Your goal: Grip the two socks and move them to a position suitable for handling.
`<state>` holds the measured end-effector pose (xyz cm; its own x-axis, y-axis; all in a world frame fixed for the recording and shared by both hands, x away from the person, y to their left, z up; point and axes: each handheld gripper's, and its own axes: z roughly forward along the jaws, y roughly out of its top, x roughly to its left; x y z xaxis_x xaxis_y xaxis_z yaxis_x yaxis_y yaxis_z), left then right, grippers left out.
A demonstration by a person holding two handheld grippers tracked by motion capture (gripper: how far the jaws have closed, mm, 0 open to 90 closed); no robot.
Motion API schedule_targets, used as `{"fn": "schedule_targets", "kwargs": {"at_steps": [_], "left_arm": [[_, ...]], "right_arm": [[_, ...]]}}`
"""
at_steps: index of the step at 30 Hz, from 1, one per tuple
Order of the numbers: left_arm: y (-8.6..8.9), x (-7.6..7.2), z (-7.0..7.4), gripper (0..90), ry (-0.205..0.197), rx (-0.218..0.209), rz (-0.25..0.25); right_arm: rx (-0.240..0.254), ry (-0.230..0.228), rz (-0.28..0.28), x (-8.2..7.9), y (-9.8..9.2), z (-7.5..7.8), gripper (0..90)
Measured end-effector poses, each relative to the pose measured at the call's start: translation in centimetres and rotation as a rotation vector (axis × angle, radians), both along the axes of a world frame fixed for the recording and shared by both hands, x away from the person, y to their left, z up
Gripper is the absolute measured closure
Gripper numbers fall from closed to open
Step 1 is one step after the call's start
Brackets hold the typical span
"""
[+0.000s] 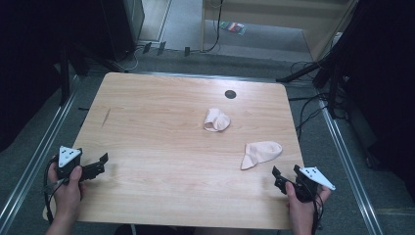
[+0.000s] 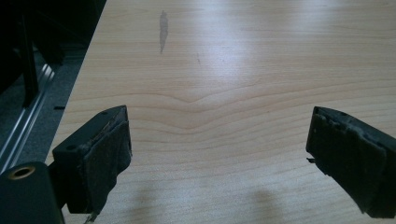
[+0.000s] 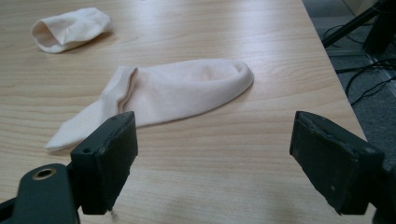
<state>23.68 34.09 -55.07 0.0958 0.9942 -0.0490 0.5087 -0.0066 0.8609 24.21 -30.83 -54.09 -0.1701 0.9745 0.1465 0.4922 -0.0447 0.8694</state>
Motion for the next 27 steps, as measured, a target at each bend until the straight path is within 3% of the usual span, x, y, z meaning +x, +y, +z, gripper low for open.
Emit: {"fn": "schedule_targets", "kwargs": {"at_steps": [13, 16, 27], "left_arm": [[0.1, 0.0, 0.0, 7.1, 0.007, -0.015, -0.004], [0.1, 0.0, 0.0, 7.1, 0.005, -0.018, -0.006], [0.1, 0.1, 0.0, 7.1, 0.013, -0.015, -0.006]], "right_arm": [[-0.025, -0.029, 0.051, 0.1, 2.6, 1.9, 14.2], [-0.04, -0.036, 0.046, 0.8, 3.3, 2.4, 13.8], [-0.009, -0.044, 0.072, 2.7, 4.4, 3.5, 13.1]]}}
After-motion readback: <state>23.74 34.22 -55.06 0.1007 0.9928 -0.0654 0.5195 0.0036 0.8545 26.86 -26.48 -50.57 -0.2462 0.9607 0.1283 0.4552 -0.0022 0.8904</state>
